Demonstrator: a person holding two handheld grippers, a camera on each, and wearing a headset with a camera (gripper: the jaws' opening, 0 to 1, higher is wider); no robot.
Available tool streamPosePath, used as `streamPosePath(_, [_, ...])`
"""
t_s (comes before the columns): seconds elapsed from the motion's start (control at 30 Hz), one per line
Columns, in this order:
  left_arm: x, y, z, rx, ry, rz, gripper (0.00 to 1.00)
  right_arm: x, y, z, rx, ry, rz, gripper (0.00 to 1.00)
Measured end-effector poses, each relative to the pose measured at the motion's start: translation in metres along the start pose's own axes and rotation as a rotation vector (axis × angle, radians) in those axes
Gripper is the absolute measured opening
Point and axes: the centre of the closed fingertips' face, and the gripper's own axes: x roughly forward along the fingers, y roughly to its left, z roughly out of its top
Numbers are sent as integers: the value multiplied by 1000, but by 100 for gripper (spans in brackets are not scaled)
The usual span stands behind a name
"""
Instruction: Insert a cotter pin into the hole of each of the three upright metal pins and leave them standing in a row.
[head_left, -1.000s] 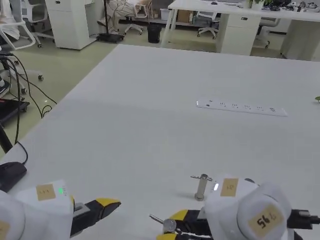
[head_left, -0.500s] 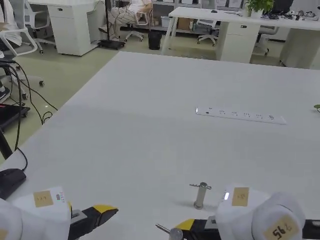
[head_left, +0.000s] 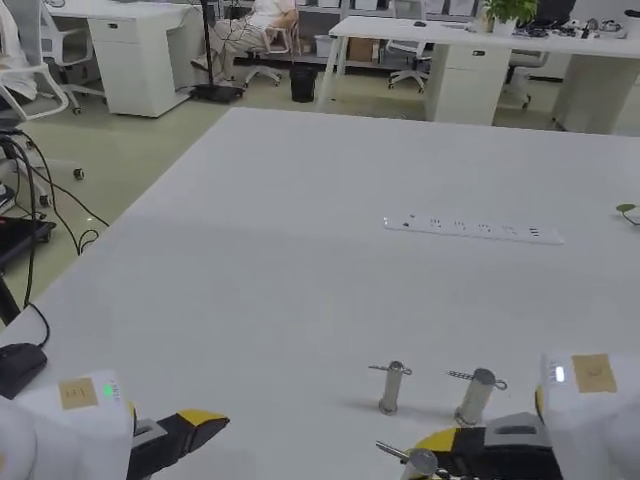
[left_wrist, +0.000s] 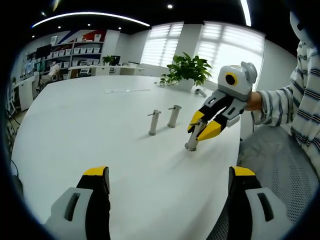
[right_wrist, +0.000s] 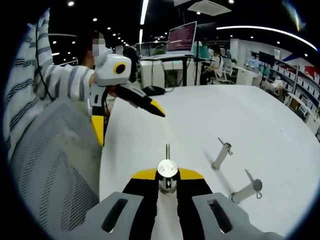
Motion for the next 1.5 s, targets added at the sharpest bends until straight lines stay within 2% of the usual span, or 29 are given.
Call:
streamPosePath(0.17, [-1, -1, 3, -10, -3, 10, 99, -17, -10, -11, 0, -4, -2, 13])
streamPosePath(0.37, [-1, -2, -2, -20, 15, 15, 99, -36, -24, -22, 3, -5, -21, 13])
streamPosePath(0.53, [-1, -3, 0, -38, 7, 17, 99, -49, -26, -28, -51, -24, 25, 13])
streamPosePath(0.83, [-6, 3, 3, -61, 3, 48, 99, -67, -41, -36, -63, -41, 41, 13])
streamPosePath(1.1, [-8, 2, 5, -72, 3, 58, 99, -79, -59, -47, -94, 2, 37, 13])
streamPosePath(1.37, [-8, -5, 3, -81, 21, 64, 99, -82, -76, -49, -119, 6, 48, 13])
streamPosePath(1.5, [-7, -7, 5, -91, 16, 72, 97, -81, -85, -51, -128, 10, 47, 13])
